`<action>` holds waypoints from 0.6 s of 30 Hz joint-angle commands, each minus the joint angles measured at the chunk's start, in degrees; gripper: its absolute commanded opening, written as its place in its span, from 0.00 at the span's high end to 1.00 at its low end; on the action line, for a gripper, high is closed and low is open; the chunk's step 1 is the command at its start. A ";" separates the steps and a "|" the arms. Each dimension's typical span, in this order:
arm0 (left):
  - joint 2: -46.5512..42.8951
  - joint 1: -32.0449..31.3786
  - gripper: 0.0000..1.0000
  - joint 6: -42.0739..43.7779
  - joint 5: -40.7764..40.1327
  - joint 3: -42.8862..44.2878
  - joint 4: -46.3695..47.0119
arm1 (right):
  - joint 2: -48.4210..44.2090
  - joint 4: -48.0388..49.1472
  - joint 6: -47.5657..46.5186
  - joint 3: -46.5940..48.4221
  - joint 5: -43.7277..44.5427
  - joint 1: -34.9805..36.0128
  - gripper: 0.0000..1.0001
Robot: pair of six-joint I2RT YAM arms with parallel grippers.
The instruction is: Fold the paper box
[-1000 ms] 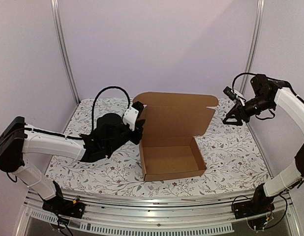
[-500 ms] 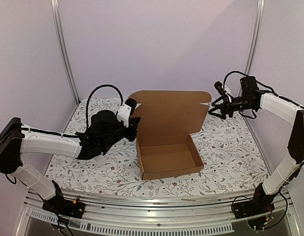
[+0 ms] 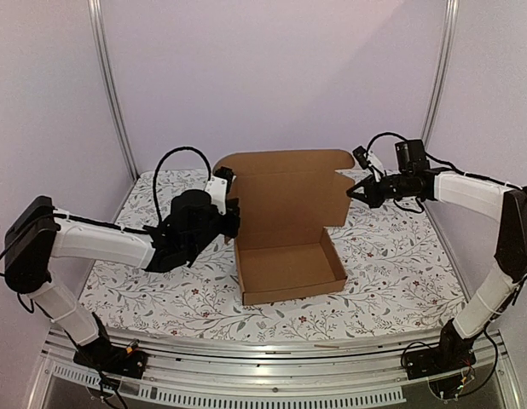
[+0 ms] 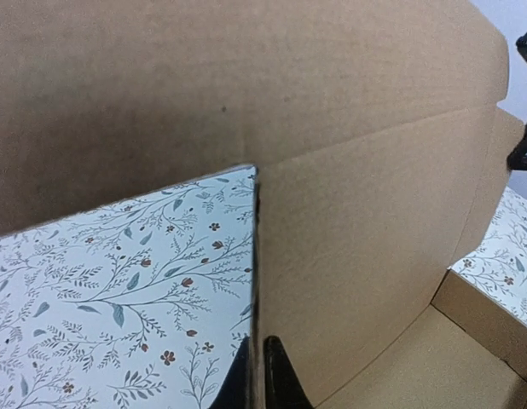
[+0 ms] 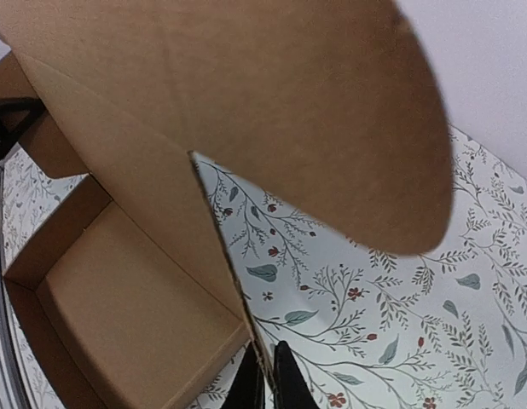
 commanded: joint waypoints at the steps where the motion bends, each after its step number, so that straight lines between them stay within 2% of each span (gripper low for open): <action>1: 3.95 -3.55 0.95 -3.32 -7.64 4.74 0.94 | -4.81 4.42 12.62 -2.31 9.64 4.88 1.00; 7: 8.37 -6.45 0.96 -4.80 -13.90 9.64 -0.47 | -7.40 5.97 20.53 -4.06 13.94 9.02 0.99; 11: 9.56 -6.87 0.96 -5.02 -16.12 10.86 -1.27 | -8.42 7.00 21.65 -4.59 11.90 10.97 0.95; 15: 8.59 -6.75 0.96 -3.22 -17.16 10.07 -1.00 | -9.33 4.49 20.42 -4.82 13.45 9.99 0.95; 18: 6.16 -5.86 0.96 -0.83 -14.56 8.15 -0.76 | -11.49 1.73 19.69 -6.06 8.49 6.54 0.91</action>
